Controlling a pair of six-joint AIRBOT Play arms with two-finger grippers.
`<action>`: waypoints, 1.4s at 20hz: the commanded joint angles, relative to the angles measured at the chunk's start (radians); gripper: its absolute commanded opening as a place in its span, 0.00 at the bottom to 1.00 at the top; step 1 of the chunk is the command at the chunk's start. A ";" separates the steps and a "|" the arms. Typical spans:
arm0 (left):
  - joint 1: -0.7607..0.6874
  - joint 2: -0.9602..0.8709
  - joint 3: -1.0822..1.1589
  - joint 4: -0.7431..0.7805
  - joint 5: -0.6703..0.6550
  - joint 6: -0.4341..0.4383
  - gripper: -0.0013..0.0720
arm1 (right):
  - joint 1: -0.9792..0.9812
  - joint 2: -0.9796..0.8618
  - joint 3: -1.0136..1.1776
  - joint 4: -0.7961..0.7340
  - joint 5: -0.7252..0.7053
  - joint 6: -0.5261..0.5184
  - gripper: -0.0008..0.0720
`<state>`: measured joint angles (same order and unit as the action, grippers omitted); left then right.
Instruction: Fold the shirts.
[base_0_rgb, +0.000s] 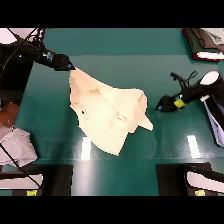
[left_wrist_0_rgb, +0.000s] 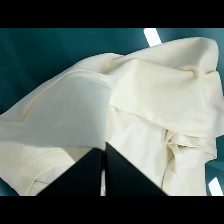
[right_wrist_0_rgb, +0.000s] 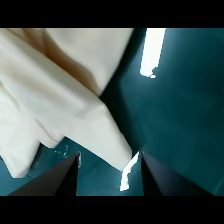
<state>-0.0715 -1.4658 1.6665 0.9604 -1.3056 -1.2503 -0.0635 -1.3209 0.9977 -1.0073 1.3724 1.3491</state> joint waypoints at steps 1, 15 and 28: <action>-0.001 -0.001 0.000 0.005 -0.009 0.000 0.05 | 0.015 0.027 -0.170 -0.002 -0.107 -0.027 0.60; -0.001 0.051 0.021 0.061 -0.001 -0.037 0.05 | 0.178 0.064 -0.060 0.040 -0.173 -0.057 0.03; -0.001 0.611 0.424 0.207 0.460 -0.037 0.05 | -0.177 0.531 0.864 0.045 -0.321 -0.030 0.03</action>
<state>-0.0727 -0.9768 2.0640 1.1545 -0.9924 -1.2861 -0.1596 -0.8543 1.7042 -0.9592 1.0714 1.3174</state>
